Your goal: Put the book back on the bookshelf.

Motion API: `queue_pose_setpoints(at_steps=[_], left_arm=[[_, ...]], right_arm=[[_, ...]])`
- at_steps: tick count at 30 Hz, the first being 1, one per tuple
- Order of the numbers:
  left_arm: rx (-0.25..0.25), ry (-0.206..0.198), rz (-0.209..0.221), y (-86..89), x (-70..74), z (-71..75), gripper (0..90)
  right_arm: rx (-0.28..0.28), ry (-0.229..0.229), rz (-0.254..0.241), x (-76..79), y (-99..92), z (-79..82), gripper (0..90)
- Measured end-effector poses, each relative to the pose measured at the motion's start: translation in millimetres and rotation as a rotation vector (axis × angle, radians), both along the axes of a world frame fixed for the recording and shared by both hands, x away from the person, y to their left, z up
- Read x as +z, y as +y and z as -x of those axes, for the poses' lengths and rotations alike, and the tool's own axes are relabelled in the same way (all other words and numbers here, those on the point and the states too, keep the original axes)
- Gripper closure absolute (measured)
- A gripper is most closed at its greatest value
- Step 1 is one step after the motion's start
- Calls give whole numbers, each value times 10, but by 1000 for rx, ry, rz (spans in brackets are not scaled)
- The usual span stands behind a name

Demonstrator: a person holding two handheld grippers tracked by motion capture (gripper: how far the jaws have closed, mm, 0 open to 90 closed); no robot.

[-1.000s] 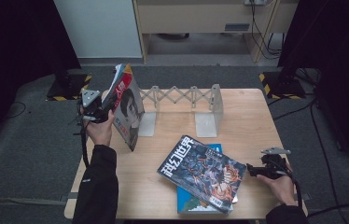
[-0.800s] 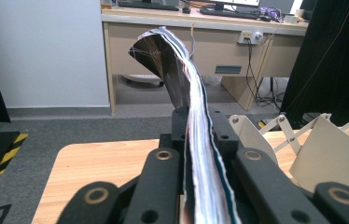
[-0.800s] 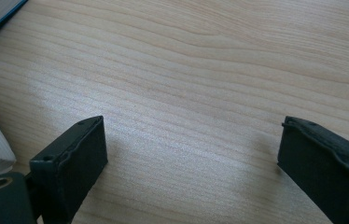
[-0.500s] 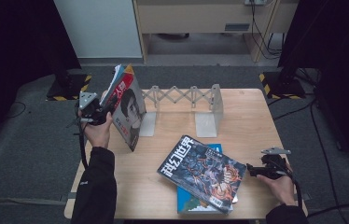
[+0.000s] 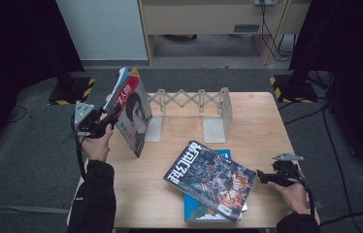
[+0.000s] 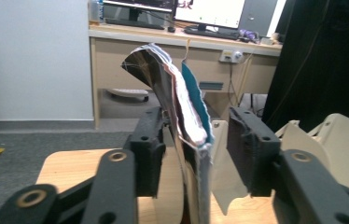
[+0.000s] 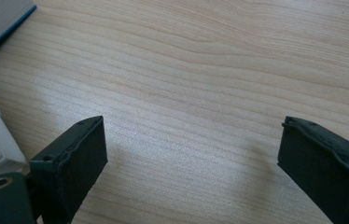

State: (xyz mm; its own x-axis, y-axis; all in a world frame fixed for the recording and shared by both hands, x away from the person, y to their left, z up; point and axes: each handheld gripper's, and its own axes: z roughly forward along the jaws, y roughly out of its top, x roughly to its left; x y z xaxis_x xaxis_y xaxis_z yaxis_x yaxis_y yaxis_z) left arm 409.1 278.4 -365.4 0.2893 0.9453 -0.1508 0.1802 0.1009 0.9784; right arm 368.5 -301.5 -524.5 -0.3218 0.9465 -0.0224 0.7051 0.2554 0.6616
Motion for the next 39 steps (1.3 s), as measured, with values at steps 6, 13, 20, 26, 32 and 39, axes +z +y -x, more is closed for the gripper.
queue_pose_setpoints(at_steps=[6,13,20,26,32,39], left_arm=[[-29,-25,15,36,-52,191,415],[-44,-25,19,63,-158,363,323],[-80,16,-15,37,-466,518,287],[-100,88,-25,45,-680,577,285],[-103,131,-50,5,-851,617,249],[-139,191,-89,-122,-1034,625,247]], right_arm=[[-12,-12,-10,31,-9,15,95],[-21,-38,-25,93,-34,30,144],[-39,-61,5,125,-56,48,163],[-36,-86,23,151,-81,65,221],[-26,-109,-24,195,-99,100,251],[-20,-142,-45,244,-101,144,268]])
